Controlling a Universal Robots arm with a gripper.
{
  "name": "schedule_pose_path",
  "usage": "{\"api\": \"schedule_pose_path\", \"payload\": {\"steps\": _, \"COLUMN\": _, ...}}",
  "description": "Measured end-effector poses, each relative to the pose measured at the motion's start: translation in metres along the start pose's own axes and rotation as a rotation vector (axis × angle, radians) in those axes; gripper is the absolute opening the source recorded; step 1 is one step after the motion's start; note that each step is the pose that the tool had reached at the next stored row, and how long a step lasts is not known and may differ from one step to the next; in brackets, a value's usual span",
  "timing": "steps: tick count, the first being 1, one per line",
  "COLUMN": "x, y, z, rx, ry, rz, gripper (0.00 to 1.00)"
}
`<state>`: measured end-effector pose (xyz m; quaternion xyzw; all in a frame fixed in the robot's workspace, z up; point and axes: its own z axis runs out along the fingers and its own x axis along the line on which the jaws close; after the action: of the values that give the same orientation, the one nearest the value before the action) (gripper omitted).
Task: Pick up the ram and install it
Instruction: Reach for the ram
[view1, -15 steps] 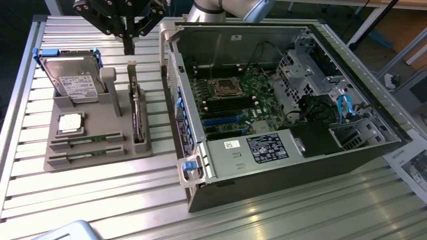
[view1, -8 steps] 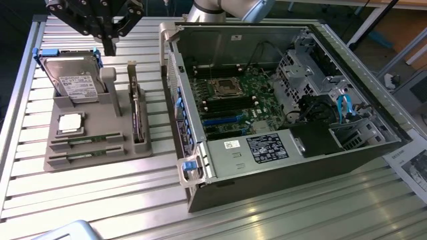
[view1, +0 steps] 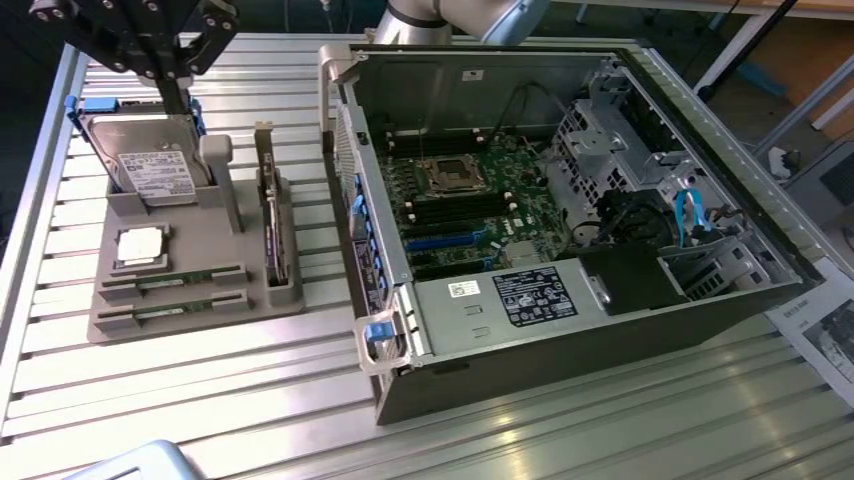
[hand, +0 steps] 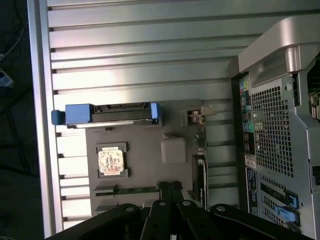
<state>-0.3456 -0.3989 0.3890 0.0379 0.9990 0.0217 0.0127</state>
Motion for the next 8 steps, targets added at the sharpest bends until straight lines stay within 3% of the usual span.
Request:
{"api": "schedule_pose_path", "payload": {"steps": 3, "x": 0.0088, "y": -0.0007, "z": 0.0000, "rx": 0.0000, "ry": 0.0001, "rz": 0.000, "gripper": 0.10}}
{"api": "schedule_pose_path", "payload": {"steps": 8, "x": 0.0088, "y": -0.0007, "z": 0.0000, "rx": -0.0001, "ry": 0.0001, "rz": 0.000, "gripper": 0.10}}
